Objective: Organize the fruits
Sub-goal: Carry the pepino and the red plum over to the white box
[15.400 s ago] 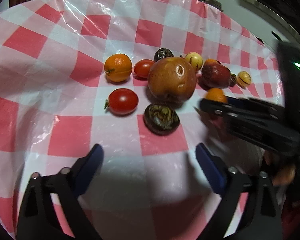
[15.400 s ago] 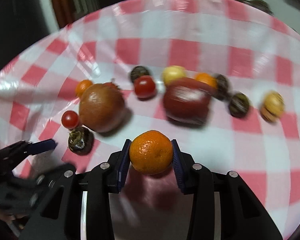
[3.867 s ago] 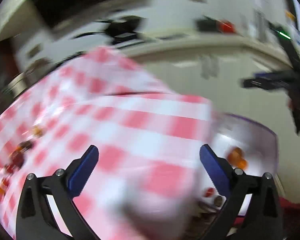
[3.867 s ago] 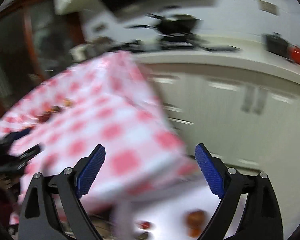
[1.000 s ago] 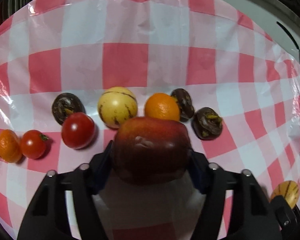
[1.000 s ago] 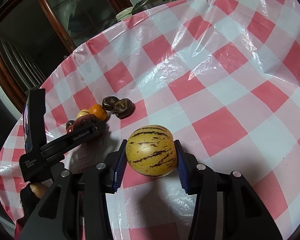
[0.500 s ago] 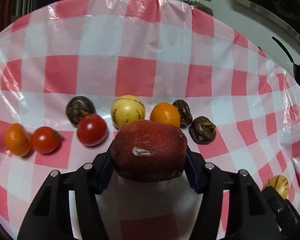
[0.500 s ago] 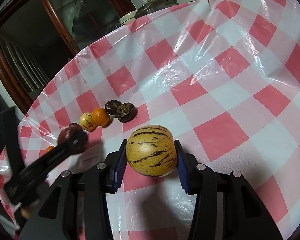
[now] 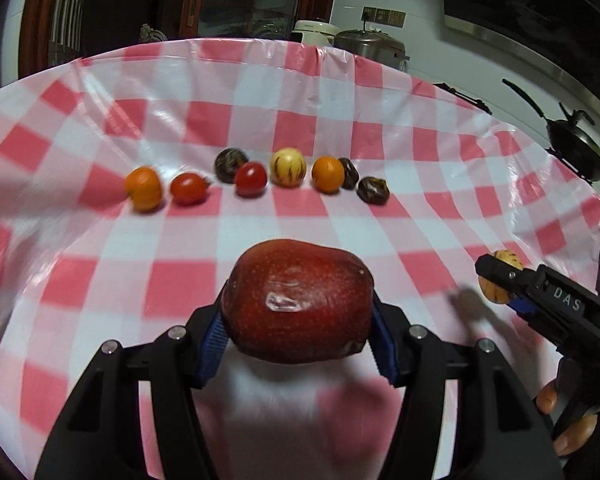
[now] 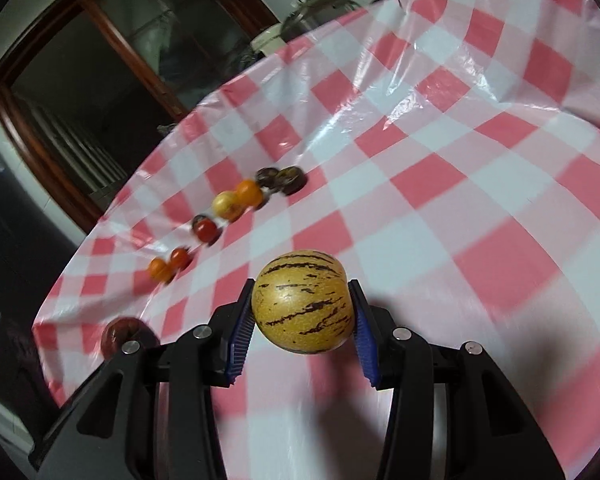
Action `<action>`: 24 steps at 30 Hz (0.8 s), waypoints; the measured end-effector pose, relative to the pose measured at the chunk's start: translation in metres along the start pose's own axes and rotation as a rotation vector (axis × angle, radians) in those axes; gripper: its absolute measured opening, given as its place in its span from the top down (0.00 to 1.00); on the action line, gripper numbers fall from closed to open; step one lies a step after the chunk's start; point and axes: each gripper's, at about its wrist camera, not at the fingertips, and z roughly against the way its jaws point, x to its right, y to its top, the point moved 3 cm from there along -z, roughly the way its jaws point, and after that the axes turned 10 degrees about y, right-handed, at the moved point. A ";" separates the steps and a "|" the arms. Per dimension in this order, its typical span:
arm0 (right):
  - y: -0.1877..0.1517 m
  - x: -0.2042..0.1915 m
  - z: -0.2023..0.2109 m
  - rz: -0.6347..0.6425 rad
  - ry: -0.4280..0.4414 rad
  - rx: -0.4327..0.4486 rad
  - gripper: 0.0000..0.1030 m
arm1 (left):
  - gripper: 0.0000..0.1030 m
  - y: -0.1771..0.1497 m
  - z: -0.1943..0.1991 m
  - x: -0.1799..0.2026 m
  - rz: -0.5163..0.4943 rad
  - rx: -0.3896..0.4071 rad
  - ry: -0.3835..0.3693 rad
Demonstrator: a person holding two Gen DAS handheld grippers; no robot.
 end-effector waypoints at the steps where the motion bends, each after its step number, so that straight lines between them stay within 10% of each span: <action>1: -0.008 -0.007 0.009 0.017 0.012 -0.012 0.56 | 0.42 -0.006 0.009 -0.003 0.000 0.010 -0.002; 24: -0.083 -0.042 0.129 0.231 0.018 -0.044 0.56 | 0.41 -0.078 0.133 0.004 -0.119 0.144 -0.014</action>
